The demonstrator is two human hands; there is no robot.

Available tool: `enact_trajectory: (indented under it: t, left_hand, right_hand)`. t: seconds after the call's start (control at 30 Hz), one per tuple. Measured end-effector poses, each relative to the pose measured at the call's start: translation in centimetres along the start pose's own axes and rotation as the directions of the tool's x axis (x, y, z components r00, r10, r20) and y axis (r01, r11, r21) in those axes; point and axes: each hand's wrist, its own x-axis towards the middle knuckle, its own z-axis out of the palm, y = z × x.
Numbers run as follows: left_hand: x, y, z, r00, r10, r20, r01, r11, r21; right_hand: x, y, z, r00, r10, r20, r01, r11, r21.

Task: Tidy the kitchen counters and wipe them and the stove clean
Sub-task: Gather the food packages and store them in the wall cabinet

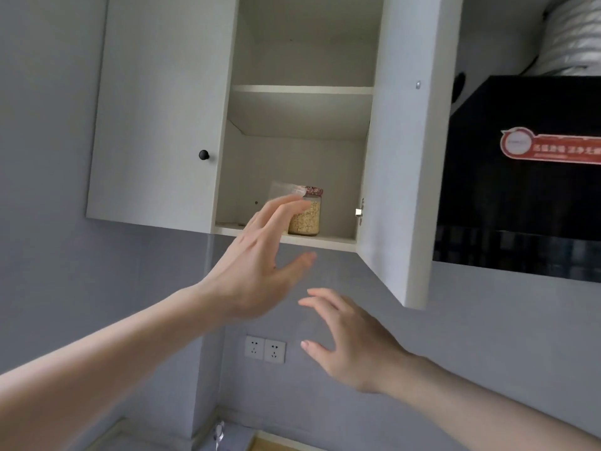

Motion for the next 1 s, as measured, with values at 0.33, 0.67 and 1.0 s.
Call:
enact_trajectory:
  t: [0.33, 0.67, 1.0]
  left_hand:
    - [1.0, 11.1, 0.2, 0.998, 0.032, -0.058, -0.038, 0.994, -0.103]
    - [1.1, 14.2, 1.1, 0.988, -0.086, -0.126, 0.079, 0.995, -0.055]
    - [0.2, 12.5, -1.9, 0.987, -0.142, -0.069, 0.138, 0.989, -0.060]
  right_hand:
    - [-6.3, 5.4, -7.4, 0.972, 0.185, -0.147, -0.184, 0.983, 0.024]
    - [-8.3, 4.5, -10.7, 0.926, 0.180, -0.331, -0.138, 0.980, 0.145]
    - [-6.1, 2.8, -10.5, 0.911, 0.109, -0.398, -0.034, 0.981, 0.189]
